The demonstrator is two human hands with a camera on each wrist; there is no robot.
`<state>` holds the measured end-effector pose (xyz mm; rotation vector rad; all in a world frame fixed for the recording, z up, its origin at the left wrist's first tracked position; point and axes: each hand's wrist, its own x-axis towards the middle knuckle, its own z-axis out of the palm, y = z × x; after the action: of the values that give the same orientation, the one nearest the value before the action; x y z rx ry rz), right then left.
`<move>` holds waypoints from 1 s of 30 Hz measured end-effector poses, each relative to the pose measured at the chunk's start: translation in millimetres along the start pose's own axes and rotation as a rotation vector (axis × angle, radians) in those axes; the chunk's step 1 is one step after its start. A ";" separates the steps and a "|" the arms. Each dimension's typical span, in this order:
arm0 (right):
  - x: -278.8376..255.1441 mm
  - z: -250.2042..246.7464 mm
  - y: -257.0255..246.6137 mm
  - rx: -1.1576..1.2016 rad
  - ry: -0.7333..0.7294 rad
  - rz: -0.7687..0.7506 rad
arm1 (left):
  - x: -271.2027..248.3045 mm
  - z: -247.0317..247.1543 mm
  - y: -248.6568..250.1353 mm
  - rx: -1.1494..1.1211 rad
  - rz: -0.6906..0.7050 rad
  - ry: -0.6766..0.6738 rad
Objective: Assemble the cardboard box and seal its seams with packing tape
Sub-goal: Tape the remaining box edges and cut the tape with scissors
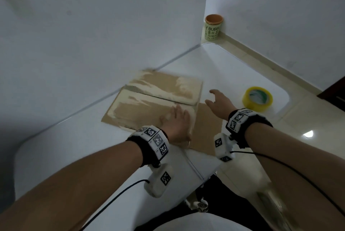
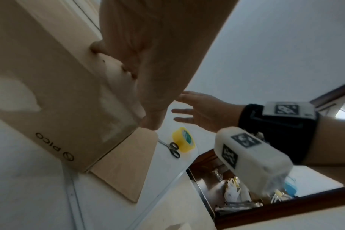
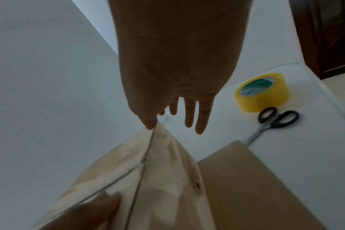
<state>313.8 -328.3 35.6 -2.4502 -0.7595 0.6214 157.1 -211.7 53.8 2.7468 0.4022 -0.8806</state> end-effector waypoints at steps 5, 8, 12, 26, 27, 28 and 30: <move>14.1 10.8 -4.7 0.017 -0.009 -0.036 | -31.8 7.0 -18.6 0.094 0.173 -0.044; 14.2 18.9 -1.2 -0.045 -0.068 0.013 | -40.8 3.9 -24.8 0.019 0.159 -0.031; 0.8 23.0 9.2 0.039 0.001 -0.015 | -27.7 10.3 -30.7 -0.056 0.123 0.050; -22.4 26.5 41.1 0.154 0.130 0.036 | 6.9 -14.2 -36.1 -0.067 0.080 0.057; -22.5 24.8 42.8 0.168 0.145 0.053 | 8.7 -14.7 -32.5 -0.050 0.074 0.057; -21.7 22.3 44.4 0.192 0.172 0.075 | 10.4 -16.4 -28.3 -0.037 0.068 0.062; -16.8 16.9 52.0 0.214 0.248 0.131 | 16.3 -26.7 -18.7 -0.045 0.053 0.083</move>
<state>312.2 -370.7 -2.7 -2.3334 -0.4144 0.4112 178.0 -183.2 62.8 2.7462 0.3573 -0.7372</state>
